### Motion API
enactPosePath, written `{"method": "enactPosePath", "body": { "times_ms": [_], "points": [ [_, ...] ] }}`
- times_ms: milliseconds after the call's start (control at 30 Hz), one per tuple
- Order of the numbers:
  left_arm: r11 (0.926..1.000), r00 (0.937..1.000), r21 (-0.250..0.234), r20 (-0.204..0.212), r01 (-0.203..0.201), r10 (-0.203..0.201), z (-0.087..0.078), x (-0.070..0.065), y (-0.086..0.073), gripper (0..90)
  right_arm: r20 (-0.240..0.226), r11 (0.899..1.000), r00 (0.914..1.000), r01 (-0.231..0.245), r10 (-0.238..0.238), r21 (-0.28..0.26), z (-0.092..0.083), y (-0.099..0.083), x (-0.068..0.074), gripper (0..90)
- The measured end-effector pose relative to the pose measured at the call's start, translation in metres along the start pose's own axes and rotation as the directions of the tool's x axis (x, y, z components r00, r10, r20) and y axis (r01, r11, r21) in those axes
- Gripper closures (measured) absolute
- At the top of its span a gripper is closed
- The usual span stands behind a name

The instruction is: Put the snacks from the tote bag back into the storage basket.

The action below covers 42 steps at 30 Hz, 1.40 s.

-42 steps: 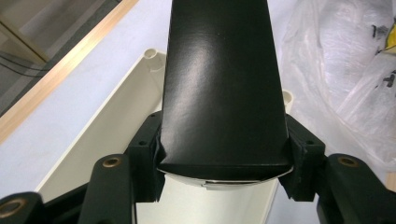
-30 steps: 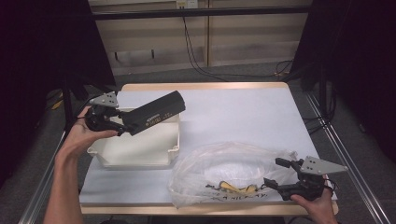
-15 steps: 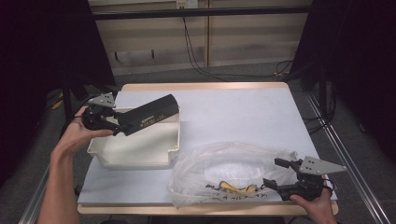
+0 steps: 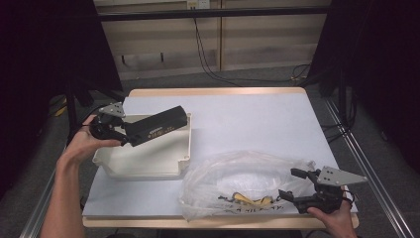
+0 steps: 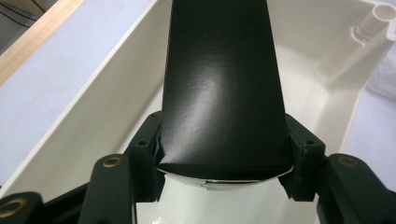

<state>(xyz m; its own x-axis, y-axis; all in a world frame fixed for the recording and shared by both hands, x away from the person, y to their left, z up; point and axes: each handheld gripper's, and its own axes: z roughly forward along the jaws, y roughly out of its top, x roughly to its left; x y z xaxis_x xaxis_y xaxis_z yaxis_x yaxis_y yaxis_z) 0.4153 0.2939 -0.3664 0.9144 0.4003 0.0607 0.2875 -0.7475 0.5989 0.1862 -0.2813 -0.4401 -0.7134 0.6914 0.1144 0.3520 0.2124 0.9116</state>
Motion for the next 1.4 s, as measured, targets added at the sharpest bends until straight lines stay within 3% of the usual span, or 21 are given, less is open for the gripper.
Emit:
{"method": "enactPosePath", "body": {
  "times_ms": [267, 533, 833, 933, 1100, 1400],
  "points": [
    [1.0, 0.9999, -0.006, 0.014, 0.005, -0.005, 0.01, -0.003, -0.01, 43.0, -0.005, 1.0, 1.0, 0.003, -0.003, 0.003, 0.001, 0.0, 0.0, 15.3],
    [0.9998, 0.9993, 0.021, 0.039, -0.001, 0.0, 0.023, -0.002, -0.014, 43.0, -0.004, 1.0, 1.0, 0.002, -0.002, 0.003, 0.002, 0.0, 0.0, 15.3],
    [0.999, 0.9993, 0.044, 0.037, 0.005, -0.007, 0.034, -0.001, -0.019, 43.0, -0.005, 1.0, 1.0, 0.006, -0.006, 0.004, 0.001, 0.0, 0.0, 15.1],
    [0.9986, 0.9983, 0.052, 0.058, -0.007, 0.004, 0.037, 0.001, -0.021, 43.0, -0.004, 1.0, 1.0, 0.006, -0.006, 0.003, 0.002, 0.0, 0.0, 15.1],
    [0.9992, 0.9978, 0.037, 0.064, 0.015, -0.017, 0.045, 0.004, -0.027, 43.1, -0.006, 1.0, 1.0, 0.004, -0.004, 0.008, 0.003, 0.0, 0.001, 15.1],
    [0.9975, 0.9972, 0.071, 0.074, 0.005, -0.01, 0.05, 0.008, -0.024, 43.0, -0.01, 1.0, 0.9999, 0.004, -0.004, 0.012, 0.005, 0.0, 0.001, 15.1]
  ]
}}
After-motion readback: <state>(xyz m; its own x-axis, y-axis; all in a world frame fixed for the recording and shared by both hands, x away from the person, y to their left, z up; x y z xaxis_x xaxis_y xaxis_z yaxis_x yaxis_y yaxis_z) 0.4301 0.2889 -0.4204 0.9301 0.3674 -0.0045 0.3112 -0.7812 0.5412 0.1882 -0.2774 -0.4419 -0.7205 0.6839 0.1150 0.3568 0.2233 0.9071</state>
